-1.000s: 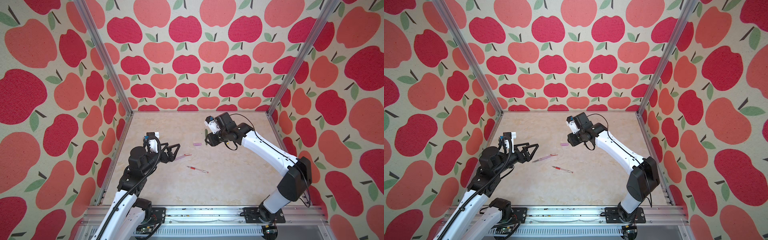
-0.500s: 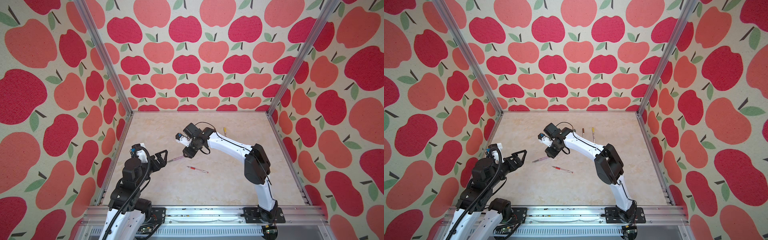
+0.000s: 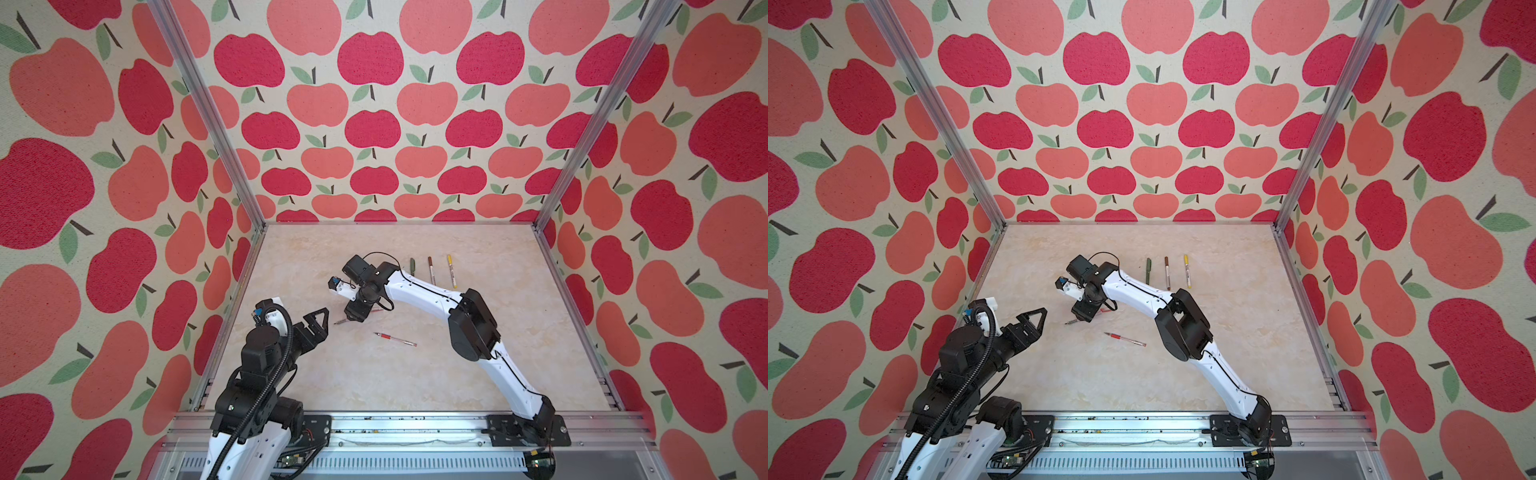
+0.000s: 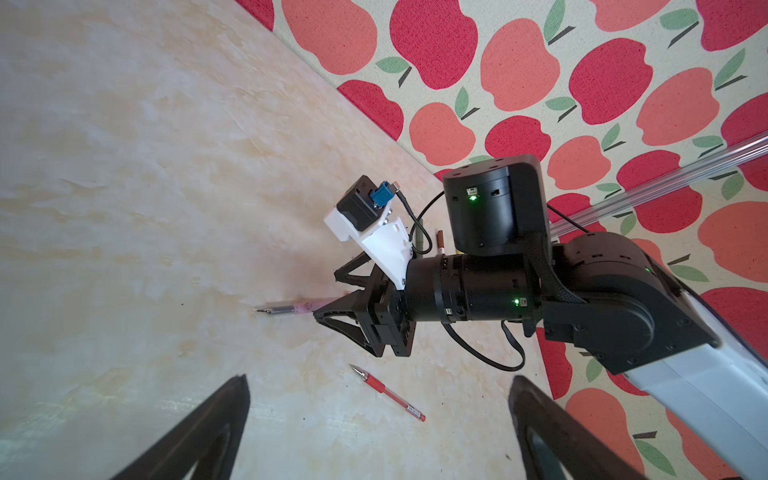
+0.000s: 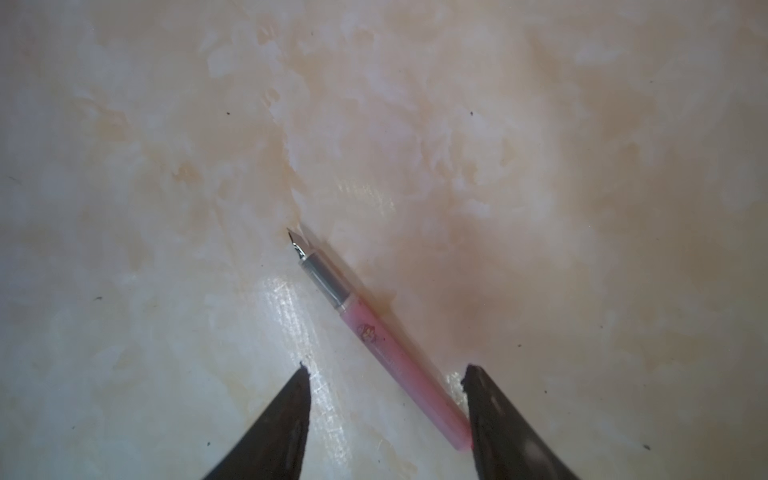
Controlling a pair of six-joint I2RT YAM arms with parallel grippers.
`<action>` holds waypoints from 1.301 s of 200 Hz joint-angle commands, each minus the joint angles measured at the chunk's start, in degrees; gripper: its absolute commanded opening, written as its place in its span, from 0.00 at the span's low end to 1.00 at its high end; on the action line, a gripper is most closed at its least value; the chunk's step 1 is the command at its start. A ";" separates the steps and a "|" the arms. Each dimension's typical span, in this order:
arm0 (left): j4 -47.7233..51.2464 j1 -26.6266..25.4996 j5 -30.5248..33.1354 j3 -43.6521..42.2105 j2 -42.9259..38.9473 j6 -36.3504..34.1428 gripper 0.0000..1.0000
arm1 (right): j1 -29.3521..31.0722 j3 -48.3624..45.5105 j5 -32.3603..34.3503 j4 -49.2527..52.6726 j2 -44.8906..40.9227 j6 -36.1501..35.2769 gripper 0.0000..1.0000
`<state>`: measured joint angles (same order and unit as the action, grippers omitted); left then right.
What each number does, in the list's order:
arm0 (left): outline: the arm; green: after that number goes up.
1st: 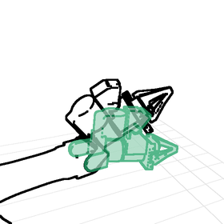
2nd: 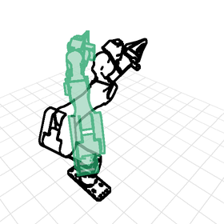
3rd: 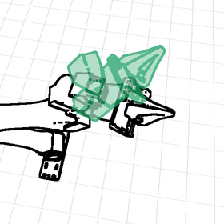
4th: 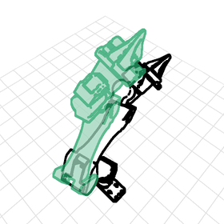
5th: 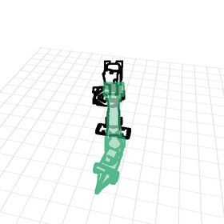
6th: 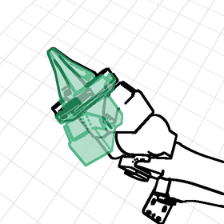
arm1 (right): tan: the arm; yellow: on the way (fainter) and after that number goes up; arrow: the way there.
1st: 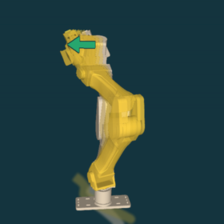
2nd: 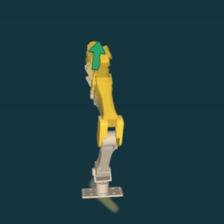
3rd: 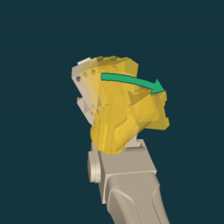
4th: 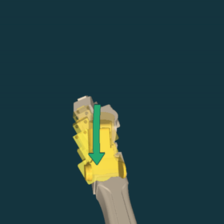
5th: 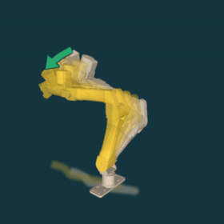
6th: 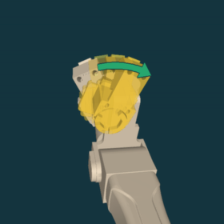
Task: Insert the pens into the pen caps
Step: 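Close right gripper on the pink fountain pen and lift it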
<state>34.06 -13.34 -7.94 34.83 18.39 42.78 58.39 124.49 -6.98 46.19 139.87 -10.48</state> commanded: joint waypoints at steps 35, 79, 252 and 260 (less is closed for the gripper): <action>-1.85 0.33 -1.23 -1.38 0.86 0.34 0.99 | 0.53 5.00 -1.14 2.06 4.45 -1.52 0.62; -1.49 0.32 -1.79 -0.22 1.21 -1.46 0.99 | 0.81 5.82 0.02 4.14 6.52 -2.00 0.59; -4.97 0.68 -3.26 -1.21 2.57 -3.32 0.99 | 2.77 5.64 -1.14 6.99 8.22 0.23 0.24; -5.07 0.76 -3.34 -1.17 2.70 -3.32 0.99 | 2.86 5.59 -1.32 6.90 8.23 0.41 0.23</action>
<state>30.59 -13.08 -10.20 33.82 20.58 40.84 60.05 129.86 -5.65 48.97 145.43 -11.44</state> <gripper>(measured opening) 0.994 0.245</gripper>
